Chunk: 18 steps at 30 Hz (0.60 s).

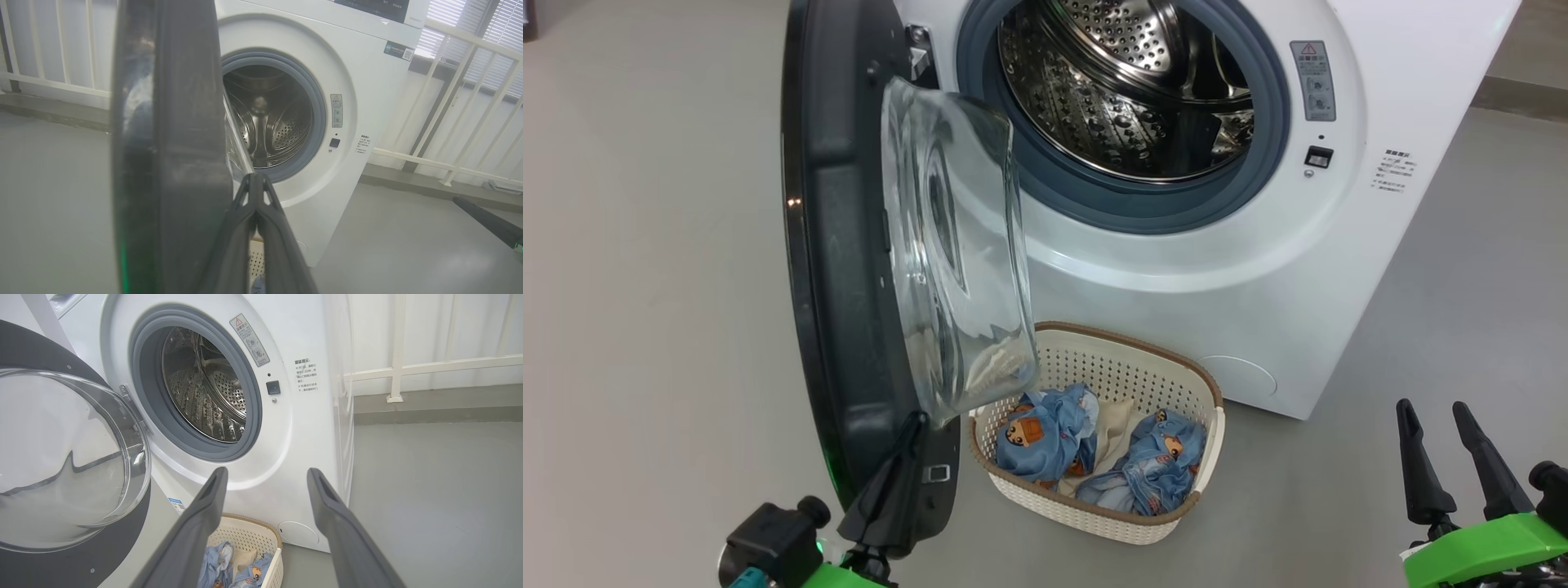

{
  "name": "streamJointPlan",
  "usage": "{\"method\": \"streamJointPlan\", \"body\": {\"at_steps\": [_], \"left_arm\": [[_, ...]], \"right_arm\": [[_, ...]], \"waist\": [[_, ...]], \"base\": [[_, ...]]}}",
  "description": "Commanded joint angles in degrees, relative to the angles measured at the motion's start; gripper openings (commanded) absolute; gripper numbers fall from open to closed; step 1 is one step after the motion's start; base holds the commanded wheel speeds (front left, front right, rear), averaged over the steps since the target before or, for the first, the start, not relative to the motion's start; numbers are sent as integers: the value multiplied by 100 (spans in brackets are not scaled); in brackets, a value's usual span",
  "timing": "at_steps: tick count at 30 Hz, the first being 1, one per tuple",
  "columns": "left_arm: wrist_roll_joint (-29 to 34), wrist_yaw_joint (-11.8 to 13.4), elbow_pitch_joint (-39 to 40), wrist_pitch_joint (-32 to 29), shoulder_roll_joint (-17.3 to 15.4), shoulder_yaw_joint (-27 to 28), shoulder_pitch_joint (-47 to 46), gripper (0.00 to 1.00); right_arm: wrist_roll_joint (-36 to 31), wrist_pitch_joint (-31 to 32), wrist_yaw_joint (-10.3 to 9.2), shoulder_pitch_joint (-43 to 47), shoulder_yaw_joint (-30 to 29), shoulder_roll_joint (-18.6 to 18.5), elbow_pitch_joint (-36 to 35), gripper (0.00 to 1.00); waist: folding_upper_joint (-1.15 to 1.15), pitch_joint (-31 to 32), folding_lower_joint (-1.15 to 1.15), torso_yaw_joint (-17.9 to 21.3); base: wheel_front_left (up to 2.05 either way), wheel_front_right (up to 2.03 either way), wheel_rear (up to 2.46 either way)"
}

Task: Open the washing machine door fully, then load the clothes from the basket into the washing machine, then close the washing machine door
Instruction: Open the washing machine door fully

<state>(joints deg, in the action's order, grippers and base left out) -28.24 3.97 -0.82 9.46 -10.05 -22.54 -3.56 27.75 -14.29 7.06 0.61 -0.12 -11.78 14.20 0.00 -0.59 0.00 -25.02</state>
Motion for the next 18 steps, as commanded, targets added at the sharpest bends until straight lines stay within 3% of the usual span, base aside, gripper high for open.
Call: {"method": "streamJointPlan", "body": {"at_steps": [1, 18], "left_arm": [[19, 101, 150, -14, -150, 307, -96, 0], [38, 439, 100, 4, -428, 685, -100, 0]], "right_arm": [[0, -71, 43, -34, 101, -111, -164, 100], [-5, -71, 43, -45, 98, -116, -177, 100]], "waist": [[0, -4, 0, -24], [0, -17, 0, -91]], "base": [[0, 0, 0], [0, 0, 0]]}}
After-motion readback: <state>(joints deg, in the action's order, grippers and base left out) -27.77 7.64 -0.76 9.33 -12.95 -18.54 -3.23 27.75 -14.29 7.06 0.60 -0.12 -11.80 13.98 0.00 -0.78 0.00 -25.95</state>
